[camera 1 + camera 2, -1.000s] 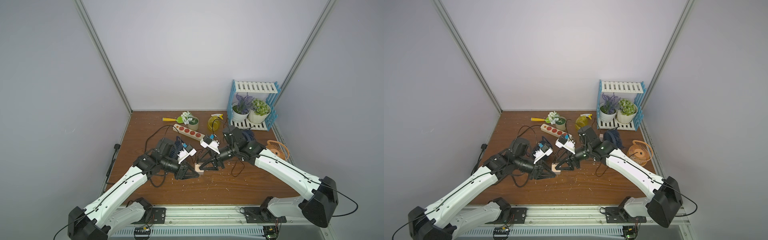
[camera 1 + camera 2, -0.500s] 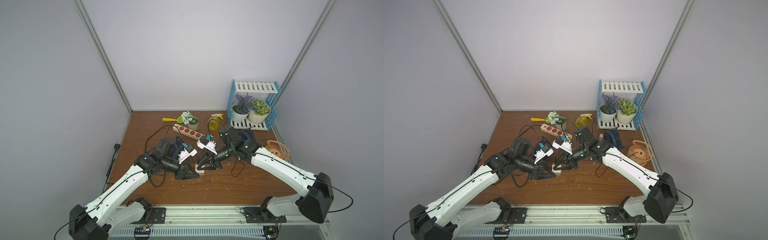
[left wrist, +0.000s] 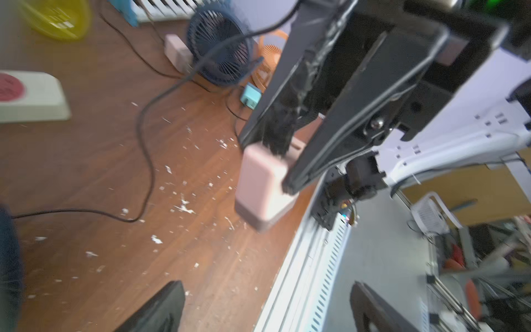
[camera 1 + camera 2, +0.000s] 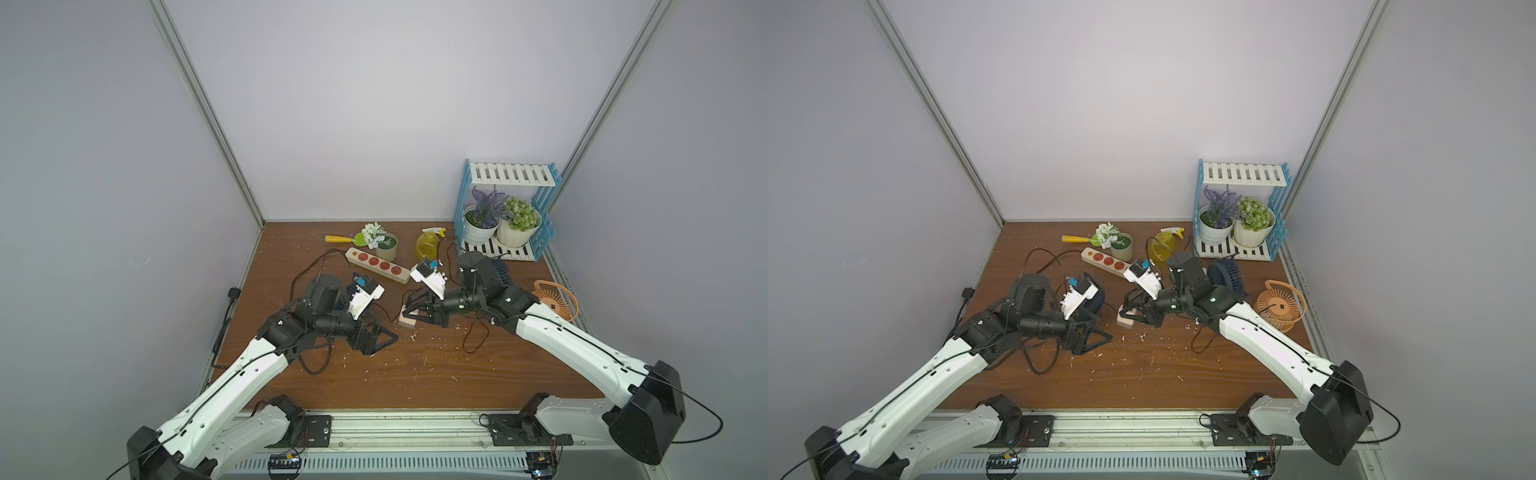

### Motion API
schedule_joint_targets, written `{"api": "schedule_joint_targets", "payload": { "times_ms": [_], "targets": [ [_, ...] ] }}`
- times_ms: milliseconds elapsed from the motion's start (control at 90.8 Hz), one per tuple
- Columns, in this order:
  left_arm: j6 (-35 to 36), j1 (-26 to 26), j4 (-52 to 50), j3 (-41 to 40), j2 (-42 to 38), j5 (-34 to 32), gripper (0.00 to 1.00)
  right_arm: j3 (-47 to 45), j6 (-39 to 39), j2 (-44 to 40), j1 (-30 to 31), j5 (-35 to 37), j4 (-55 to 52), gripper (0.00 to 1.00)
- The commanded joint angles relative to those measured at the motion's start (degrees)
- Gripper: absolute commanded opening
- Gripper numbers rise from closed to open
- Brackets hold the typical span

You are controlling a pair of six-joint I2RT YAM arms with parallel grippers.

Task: Plug the desk fan into the power strip
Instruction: Pick up the plug from the center of the board, then insert the plug into the socket.

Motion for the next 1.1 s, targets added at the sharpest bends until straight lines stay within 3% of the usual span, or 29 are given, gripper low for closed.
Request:
{"api": "schedule_joint_targets", "payload": {
  "times_ms": [0,220,385,462,694,892,1090],
  "targets": [
    [-6.5,4.6,6.8,2.1,0.7,-6.5,0.96,-3.2,10.2,-2.6,-2.7,11.5,11.8,0.00],
    [-9.4,9.0,10.4,7.8,12.9,-11.5,0.98,-8.5,19.7,0.0,-3.0,31.2,25.6,0.00],
    [-6.7,10.5,8.6,14.8,22.9,-22.6,0.98,-9.9,19.3,7.7,-2.4,36.5,38.3,0.00],
    [-6.3,11.5,8.8,16.5,27.0,-25.6,0.98,-8.6,15.1,11.9,-2.0,35.8,41.7,0.00],
    [-9.9,18.1,9.7,20.6,37.6,-19.7,0.89,-2.4,0.7,25.5,-1.8,25.3,47.5,0.00],
    [-14.2,22.9,13.3,21.7,45.3,-14.8,0.81,6.0,-8.9,34.1,-2.1,23.5,41.4,0.00],
    [-13.9,23.5,13.4,25.5,51.3,-14.4,0.77,12.0,-14.1,38.7,-4.0,19.1,35.2,0.00]
  ]
}}
